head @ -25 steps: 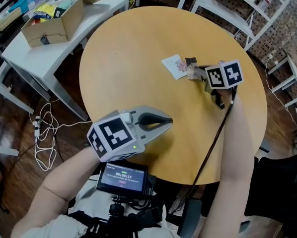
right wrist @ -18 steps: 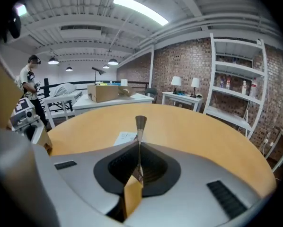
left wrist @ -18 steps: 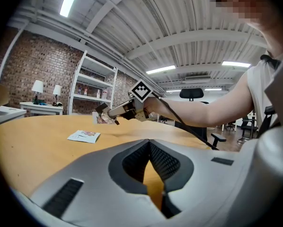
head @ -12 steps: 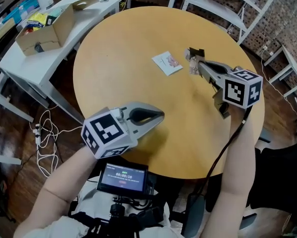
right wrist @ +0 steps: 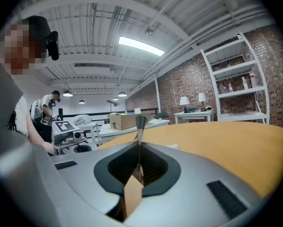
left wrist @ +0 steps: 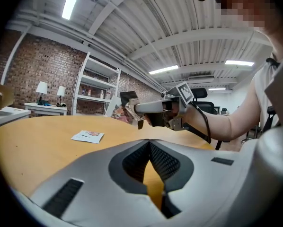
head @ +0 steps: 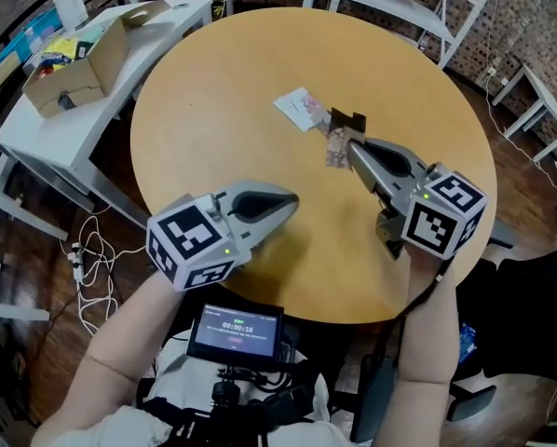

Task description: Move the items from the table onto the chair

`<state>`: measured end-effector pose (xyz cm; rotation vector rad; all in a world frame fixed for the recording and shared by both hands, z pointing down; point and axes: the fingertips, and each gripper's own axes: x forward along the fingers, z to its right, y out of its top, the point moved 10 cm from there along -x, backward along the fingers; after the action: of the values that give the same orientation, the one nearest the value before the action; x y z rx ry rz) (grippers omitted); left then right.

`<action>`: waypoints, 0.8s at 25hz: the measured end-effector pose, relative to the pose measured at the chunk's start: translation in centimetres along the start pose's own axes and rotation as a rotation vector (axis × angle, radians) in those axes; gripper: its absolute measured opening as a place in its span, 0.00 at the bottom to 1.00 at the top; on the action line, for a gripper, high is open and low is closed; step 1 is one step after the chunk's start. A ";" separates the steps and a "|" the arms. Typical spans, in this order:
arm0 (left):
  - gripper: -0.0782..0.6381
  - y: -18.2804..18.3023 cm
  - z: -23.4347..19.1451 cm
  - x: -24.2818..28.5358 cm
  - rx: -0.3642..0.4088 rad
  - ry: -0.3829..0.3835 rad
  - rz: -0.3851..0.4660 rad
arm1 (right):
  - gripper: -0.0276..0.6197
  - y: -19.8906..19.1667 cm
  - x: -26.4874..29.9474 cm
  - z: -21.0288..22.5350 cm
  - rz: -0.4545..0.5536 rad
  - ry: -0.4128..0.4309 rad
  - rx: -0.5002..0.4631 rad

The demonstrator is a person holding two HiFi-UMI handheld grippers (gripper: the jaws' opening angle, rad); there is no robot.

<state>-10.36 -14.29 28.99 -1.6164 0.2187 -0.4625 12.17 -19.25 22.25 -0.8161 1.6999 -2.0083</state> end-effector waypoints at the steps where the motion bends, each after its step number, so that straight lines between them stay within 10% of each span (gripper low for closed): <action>1: 0.12 0.1 0.0 0.0 -0.001 0.001 -0.002 | 0.06 -0.2 -0.2 -0.3 0.003 -0.001 0.002; 20: 0.12 1.1 4.5 6.9 0.028 -0.163 -0.006 | 0.06 -1.6 -9.7 0.2 0.091 -0.205 0.008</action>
<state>-2.12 -13.17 28.88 -1.6184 0.0837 -0.3347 19.76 -12.98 22.03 -0.8914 1.5831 -1.8035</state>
